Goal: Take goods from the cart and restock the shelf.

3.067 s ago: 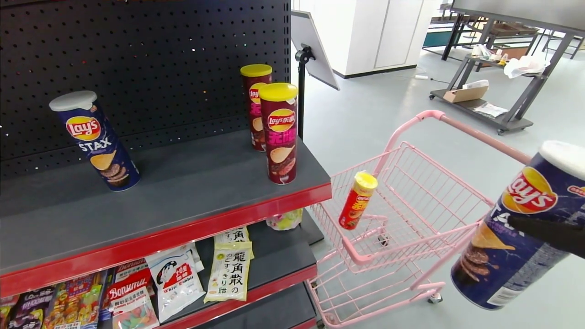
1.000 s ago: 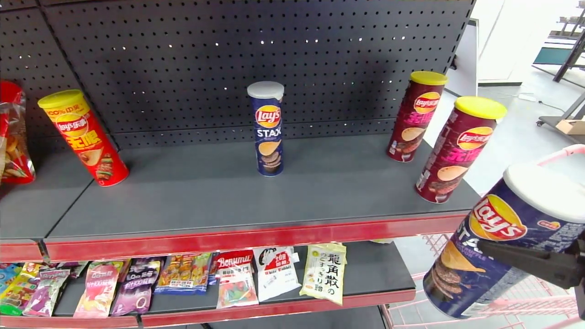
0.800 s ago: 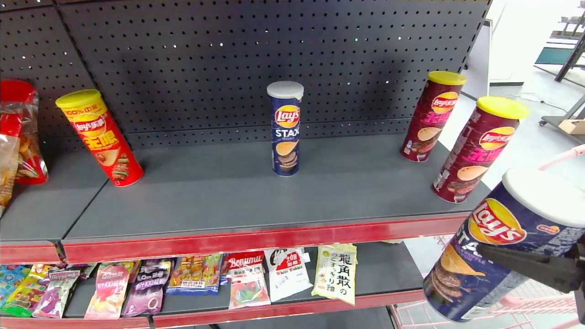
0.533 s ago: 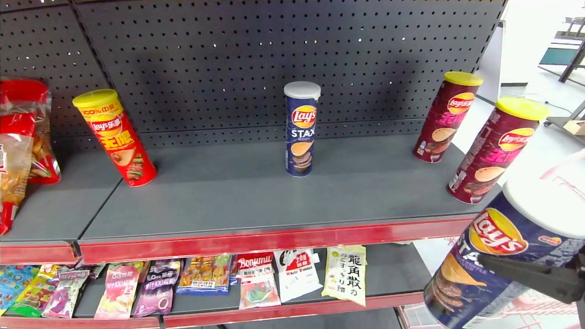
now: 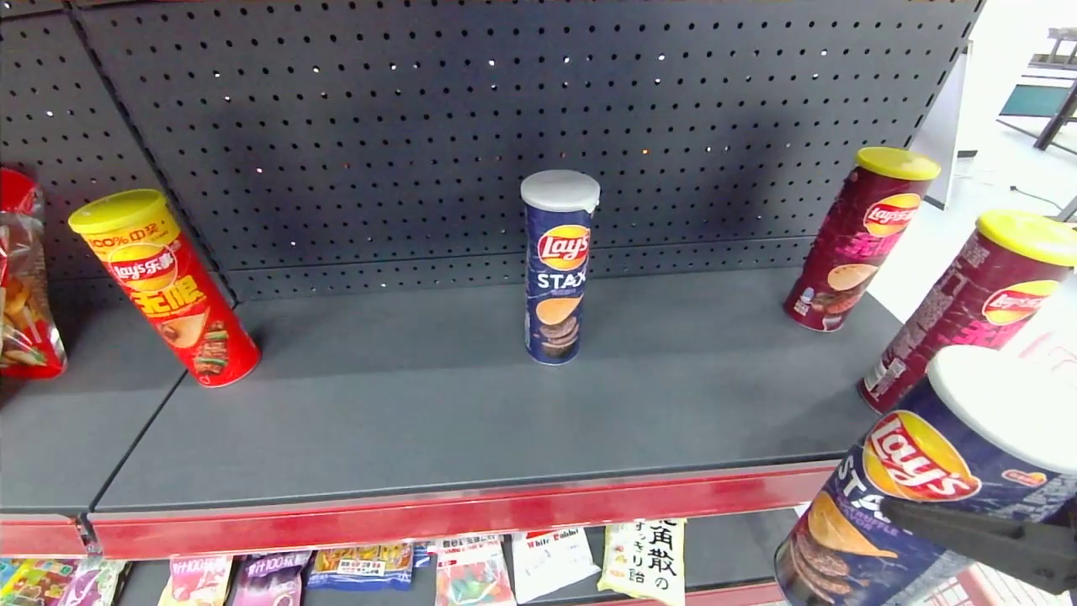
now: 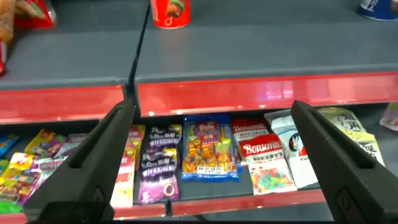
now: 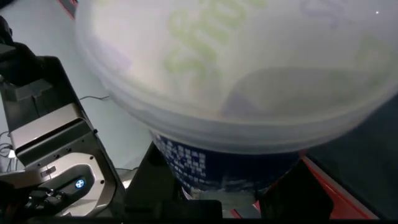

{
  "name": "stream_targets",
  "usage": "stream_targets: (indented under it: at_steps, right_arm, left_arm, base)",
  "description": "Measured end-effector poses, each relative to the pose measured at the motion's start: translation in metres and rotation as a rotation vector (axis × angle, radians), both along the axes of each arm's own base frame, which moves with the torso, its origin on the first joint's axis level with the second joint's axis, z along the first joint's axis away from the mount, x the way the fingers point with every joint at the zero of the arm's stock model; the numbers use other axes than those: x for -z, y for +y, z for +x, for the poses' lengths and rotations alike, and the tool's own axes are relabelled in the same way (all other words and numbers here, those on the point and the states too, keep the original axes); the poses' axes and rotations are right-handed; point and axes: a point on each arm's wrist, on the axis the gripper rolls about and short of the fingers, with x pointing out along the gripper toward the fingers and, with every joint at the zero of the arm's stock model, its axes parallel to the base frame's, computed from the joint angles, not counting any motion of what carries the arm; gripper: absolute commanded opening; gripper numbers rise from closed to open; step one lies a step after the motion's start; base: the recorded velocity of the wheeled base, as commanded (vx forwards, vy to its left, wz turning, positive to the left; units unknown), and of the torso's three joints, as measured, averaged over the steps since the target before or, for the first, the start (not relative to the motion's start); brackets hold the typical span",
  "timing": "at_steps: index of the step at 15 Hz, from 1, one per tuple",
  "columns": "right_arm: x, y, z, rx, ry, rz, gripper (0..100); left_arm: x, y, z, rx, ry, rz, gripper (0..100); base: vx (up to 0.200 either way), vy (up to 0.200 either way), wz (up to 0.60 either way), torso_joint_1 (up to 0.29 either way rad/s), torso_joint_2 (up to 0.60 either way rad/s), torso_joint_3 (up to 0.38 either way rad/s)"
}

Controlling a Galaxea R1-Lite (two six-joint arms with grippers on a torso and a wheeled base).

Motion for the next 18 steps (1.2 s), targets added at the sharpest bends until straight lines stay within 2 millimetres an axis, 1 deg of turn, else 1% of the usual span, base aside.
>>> stream_targets:
  at_steps: [6, 8, 9, 10, 11, 13, 14, 15, 16, 18]
  right_arm:
    - [0.000, 0.000, 0.000, -0.001, -0.002, -0.002, 0]
    - [-0.003, 0.000, 0.000, 0.003, -0.014, 0.001, 0]
    - [-0.006, 0.000, 0.000, 0.004, -0.025, 0.005, 0]
    - [-0.008, 0.000, 0.000, 0.004, -0.030, 0.007, 0]
    - [-0.010, 0.000, 0.001, 0.003, -0.037, 0.011, 0]
    - [-0.011, 0.000, 0.000, 0.001, -0.041, 0.014, 0]
    - [-0.010, 0.000, 0.000, 0.000, -0.038, 0.013, 0]
    - [-0.009, 0.000, -0.001, -0.001, -0.033, 0.011, 0]
    - [-0.008, 0.000, -0.001, -0.001, -0.030, 0.009, 0]
    - [-0.008, 0.000, -0.002, -0.002, -0.026, 0.008, 0]
  left_arm:
    - [0.000, 0.000, 0.000, 0.004, 0.005, 0.004, 100]
    - [-0.001, -0.001, 0.002, 0.060, 0.020, 0.015, 100]
    - [-0.005, -0.001, 0.001, 0.075, 0.012, 0.009, 100]
    - [-0.015, -0.001, 0.000, 0.083, -0.013, -0.004, 100]
    - [-0.031, -0.001, -0.002, 0.094, -0.043, -0.025, 100]
    - [-0.080, -0.001, -0.001, 0.136, -0.085, -0.057, 100]
    - [-0.104, -0.002, 0.006, 0.179, -0.077, -0.055, 100]
    - [-0.128, -0.004, 0.020, 0.245, -0.047, -0.036, 100]
    - [-0.145, -0.007, 0.037, 0.329, -0.011, -0.012, 100]
    - [-0.170, -0.018, 0.079, 0.533, 0.058, 0.033, 100]
  base:
    - [0.000, 0.000, 0.00, 0.000, 0.00, 0.000]
    - [0.000, 0.000, 0.00, 0.000, 0.00, 0.000]
    - [0.000, 0.000, 0.00, 0.000, 0.00, 0.000]
    - [0.000, 0.000, 0.00, 0.000, 0.00, 0.000]
    - [0.000, 0.000, 0.00, 0.000, 0.00, 0.000]
    - [0.000, 0.000, 0.00, 0.000, 0.00, 0.000]
    - [0.000, 0.000, 0.00, 0.000, 0.00, 0.000]
    - [0.000, 0.000, 0.00, 0.000, 0.00, 0.000]
    - [0.000, 0.000, 0.00, 0.000, 0.00, 0.000]
    - [0.000, 0.000, 0.00, 0.000, 0.00, 0.000]
